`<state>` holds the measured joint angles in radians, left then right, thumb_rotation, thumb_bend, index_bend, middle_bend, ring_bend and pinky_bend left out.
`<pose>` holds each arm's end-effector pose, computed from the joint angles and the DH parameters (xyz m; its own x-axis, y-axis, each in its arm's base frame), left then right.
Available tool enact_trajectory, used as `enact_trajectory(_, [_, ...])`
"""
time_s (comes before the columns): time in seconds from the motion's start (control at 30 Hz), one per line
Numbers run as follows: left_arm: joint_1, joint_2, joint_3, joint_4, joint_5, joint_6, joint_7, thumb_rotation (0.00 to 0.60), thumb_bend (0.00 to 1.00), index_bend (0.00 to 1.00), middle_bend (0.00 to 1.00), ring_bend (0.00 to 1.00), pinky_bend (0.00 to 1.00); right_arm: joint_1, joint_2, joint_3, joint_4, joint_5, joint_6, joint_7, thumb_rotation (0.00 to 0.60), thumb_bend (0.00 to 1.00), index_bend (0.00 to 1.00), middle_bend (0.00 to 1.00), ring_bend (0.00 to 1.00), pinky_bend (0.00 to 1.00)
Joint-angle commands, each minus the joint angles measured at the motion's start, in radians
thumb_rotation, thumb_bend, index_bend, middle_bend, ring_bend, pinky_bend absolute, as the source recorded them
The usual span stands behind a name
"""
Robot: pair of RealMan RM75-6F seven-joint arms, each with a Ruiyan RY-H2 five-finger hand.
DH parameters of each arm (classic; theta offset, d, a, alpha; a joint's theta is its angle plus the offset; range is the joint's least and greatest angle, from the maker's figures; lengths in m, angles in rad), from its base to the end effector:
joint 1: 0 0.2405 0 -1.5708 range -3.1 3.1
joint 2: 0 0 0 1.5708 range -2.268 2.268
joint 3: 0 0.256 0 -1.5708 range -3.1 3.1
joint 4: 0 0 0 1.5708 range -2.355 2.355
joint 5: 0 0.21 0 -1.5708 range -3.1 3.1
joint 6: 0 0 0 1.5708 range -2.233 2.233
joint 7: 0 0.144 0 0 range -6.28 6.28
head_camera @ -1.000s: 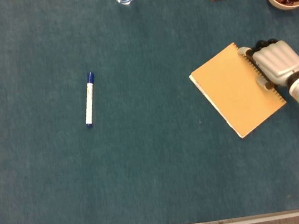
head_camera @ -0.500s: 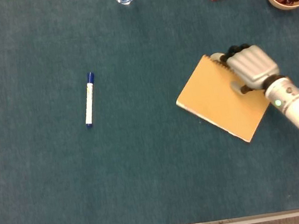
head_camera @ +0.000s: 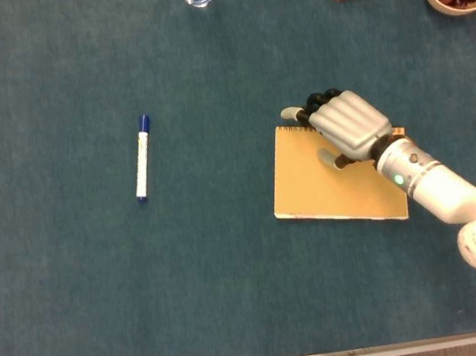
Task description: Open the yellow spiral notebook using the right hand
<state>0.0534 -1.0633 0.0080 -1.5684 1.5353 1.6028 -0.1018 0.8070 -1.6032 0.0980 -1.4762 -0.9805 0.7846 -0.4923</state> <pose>-0.3361 0.1244 0.1871 0.3987 -0.0062 0.9171 0.9142 0.0818 -0.3969 -0.1474 -0.3187 -0.0658 0.5745 -0.4370 0.6921 -0.8015 -0.4717 0.3676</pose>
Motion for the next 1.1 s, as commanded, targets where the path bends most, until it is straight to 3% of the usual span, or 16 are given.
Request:
enact_trajectory(0.03, [0.001,0.001,0.001,-0.002,0.004,0.002,0.001,0.6,0.49,0.08,0.11,0.02,0.06,-0.011,0.042,-0.005,-0.064,-0.039,0.034,0.016,0.598,0.37,0.16,0.32,0.17,0.22])
enact_trajectory(0.27, [0.007,0.005,0.004,-0.016,0.014,0.012,0.009,0.6,0.49,0.08,0.11,0.02,0.06,-0.008,0.043,-0.022,-0.129,-0.117,0.03,0.061,0.582,0.33,0.16,0.32,0.17,0.22])
enact_trajectory(0.47, [0.016,0.013,0.005,-0.025,0.013,0.022,0.015,0.6,0.49,0.08,0.11,0.02,0.06,0.007,0.012,-0.051,-0.147,-0.182,0.009,0.068,0.468,0.14,0.16,0.32,0.17,0.22])
enact_trajectory(0.6, [0.019,0.015,0.007,-0.026,0.014,0.024,0.017,0.6,0.49,0.08,0.11,0.02,0.06,0.014,-0.006,-0.068,-0.141,-0.206,0.001,0.059,0.408,0.08,0.16,0.32,0.17,0.23])
enact_trajectory(1.1, [0.025,0.012,0.007,-0.016,0.013,0.023,0.011,0.6,0.49,0.08,0.11,0.02,0.06,0.012,0.009,-0.133,-0.183,-0.246,-0.004,0.018,0.397,0.08,0.16,0.34,0.17,0.23])
